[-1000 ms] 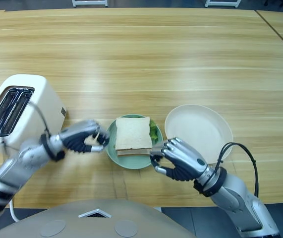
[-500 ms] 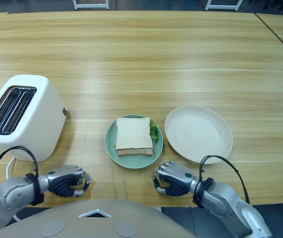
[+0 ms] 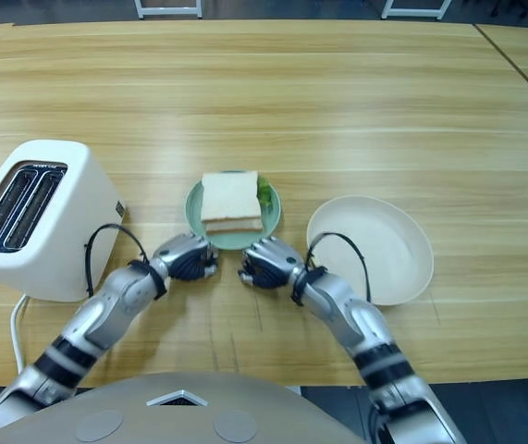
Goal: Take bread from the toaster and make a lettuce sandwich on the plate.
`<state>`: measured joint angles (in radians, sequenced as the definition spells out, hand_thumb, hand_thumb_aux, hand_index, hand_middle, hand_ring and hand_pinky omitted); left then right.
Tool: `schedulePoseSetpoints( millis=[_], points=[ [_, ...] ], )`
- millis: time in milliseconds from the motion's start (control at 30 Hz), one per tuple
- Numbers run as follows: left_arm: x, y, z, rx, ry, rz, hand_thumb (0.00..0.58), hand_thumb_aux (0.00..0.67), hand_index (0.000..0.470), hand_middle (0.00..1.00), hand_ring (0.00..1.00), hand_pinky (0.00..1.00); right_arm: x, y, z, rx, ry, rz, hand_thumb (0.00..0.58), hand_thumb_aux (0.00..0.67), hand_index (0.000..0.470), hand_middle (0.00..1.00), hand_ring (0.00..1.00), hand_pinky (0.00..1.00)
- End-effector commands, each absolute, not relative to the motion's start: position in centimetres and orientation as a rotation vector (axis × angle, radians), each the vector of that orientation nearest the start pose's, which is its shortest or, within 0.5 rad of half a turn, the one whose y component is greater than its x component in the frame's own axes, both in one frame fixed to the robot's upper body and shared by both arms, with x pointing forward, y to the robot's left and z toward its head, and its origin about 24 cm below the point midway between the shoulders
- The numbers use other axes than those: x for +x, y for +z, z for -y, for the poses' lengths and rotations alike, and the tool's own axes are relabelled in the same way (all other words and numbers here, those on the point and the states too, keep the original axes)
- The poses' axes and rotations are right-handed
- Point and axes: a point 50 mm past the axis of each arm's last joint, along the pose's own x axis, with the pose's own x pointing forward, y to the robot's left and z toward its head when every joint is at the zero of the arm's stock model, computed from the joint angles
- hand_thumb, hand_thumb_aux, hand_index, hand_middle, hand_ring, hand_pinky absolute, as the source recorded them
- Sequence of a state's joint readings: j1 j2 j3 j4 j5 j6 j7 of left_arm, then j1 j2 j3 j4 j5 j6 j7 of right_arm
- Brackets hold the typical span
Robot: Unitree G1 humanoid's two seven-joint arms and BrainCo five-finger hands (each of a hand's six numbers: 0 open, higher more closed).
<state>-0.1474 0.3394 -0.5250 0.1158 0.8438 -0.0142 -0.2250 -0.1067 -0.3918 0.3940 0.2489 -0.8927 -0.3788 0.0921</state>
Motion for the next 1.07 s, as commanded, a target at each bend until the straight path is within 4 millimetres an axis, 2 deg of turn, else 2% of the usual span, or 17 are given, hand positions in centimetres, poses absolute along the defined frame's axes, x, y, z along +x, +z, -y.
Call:
schedulePoseSetpoints(
  millis=[33, 133, 233, 267, 300, 333, 367, 400, 433, 467, 533, 600, 667, 733, 833, 933, 1067],
  points=[
    [29.7, 1.3, -10.4, 1.344, -0.59, 0.012, 0.58, 0.67, 0.47, 1.0, 1.0, 1.0, 28.3, -0.4, 10.5, -1.296, 0.646, 0.156, 0.58, 0.67, 0.47, 1.0, 1.0, 1.0],
    [31.4, 1.8, -10.8, 1.381, -0.53, 0.046, 0.58, 0.67, 0.47, 1.0, 1.0, 1.0, 29.5, 0.1, 10.5, -1.346, 0.594, 0.186, 0.58, 0.67, 0.47, 1.0, 1.0, 1.0],
    [30.2, 2.6, -10.4, 1.296, -0.528, 0.105, 0.58, 0.67, 0.47, 1.0, 1.0, 1.0, 28.7, 1.0, 11.0, -1.359, 0.57, 0.243, 0.58, 0.67, 0.47, 1.0, 1.0, 1.0],
    [29.3, 2.8, -10.2, 1.251, -0.537, 0.124, 0.548, 0.512, 0.359, 1.0, 1.0, 1.0, 27.9, 1.2, 11.4, -1.358, 0.562, 0.255, 0.58, 0.67, 0.47, 1.0, 1.0, 1.0],
    [28.0, 3.0, -9.9, 1.178, -0.546, 0.138, 0.23, 0.15, 0.105, 1.0, 1.0, 1.0, 26.9, 1.6, 11.9, -1.349, 0.546, 0.27, 0.58, 0.67, 0.47, 1.0, 1.0, 1.0],
    [26.3, 3.3, -9.6, 1.067, -0.558, 0.134, 0.0, 0.0, 0.0, 1.0, 1.0, 1.0, 25.7, 2.2, 12.4, -1.338, 0.52, 0.291, 0.568, 0.573, 0.402, 1.0, 1.0, 1.0],
    [24.7, 3.5, -9.5, 0.964, -0.574, 0.126, 0.0, 0.0, 0.0, 1.0, 1.0, 1.0, 24.6, 2.8, 12.8, -1.324, 0.495, 0.31, 0.337, 0.236, 0.166, 1.0, 1.0, 1.0],
    [22.9, 3.7, -9.4, 0.873, -0.599, 0.112, 0.0, 0.0, 0.0, 1.0, 1.0, 1.0, 23.4, 3.6, 13.3, -1.305, 0.469, 0.328, 0.0, 0.0, 0.0, 0.78, 0.78, 0.78],
    [21.2, 4.0, -9.5, 0.798, -0.621, 0.099, 0.0, 0.0, 0.0, 1.0, 1.0, 1.0, 22.2, 4.4, 13.7, -1.283, 0.445, 0.354, 0.0, 0.0, 0.0, 0.56, 0.56, 0.56],
    [19.7, 4.3, -9.8, 0.729, -0.635, 0.087, 0.0, 0.0, 0.0, 1.0, 1.0, 1.0, 21.0, 5.1, 14.0, -1.232, 0.417, 0.368, 0.0, 0.0, 0.0, 0.0, 0.0, 0.0],
    [17.5, 5.8, -10.3, 0.562, -0.593, 0.107, 0.0, 0.0, 0.0, 0.0, 0.0, 0.0, 18.3, 6.8, 14.7, -1.08, 0.332, 0.411, 0.0, 0.0, 0.0, 0.0, 0.0, 0.0],
    [16.2, 7.6, -11.2, 0.445, -0.486, 0.157, 0.0, 0.0, 0.0, 0.0, 0.0, 0.0, 15.4, 8.0, 15.2, -0.903, 0.268, 0.427, 0.0, 0.0, 0.0, 0.0, 0.0, 0.0],
    [14.8, 9.1, -12.4, 0.356, -0.423, 0.213, 0.0, 0.0, 0.0, 0.0, 0.0, 0.0, 12.6, 8.1, 15.7, -0.741, 0.242, 0.386, 0.0, 0.0, 0.0, 0.0, 0.0, 0.0],
    [13.7, 10.3, -13.7, 0.292, -0.383, 0.24, 0.0, 0.0, 0.0, 0.0, 0.0, 0.0, 10.8, 8.0, 16.6, -0.601, 0.207, 0.323, 0.0, 0.0, 0.0, 0.0, 0.0, 0.0],
    [13.0, 11.0, -14.5, 0.248, -0.35, 0.247, 0.0, 0.0, 0.0, 0.0, 0.0, 0.0, 9.8, 8.2, 17.7, -0.475, 0.155, 0.294, 0.0, 0.0, 0.0, 0.0, 0.0, 0.0],
    [12.6, 11.1, -14.4, 0.232, -0.369, 0.274, 0.0, 0.0, 0.0, 0.0, 0.0, 0.0, 9.9, 8.4, 18.3, -0.415, 0.123, 0.305, 0.0, 0.0, 0.0, 0.0, 0.0, 0.0],
    [12.3, 11.1, -14.1, 0.249, -0.342, 0.349, 0.0, 0.0, 0.0, 0.0, 0.0, 0.0, 10.2, 8.5, 17.6, -0.365, 0.185, 0.336, 0.0, 0.0, 0.0, 0.0, 0.0, 0.0]
  ],
)
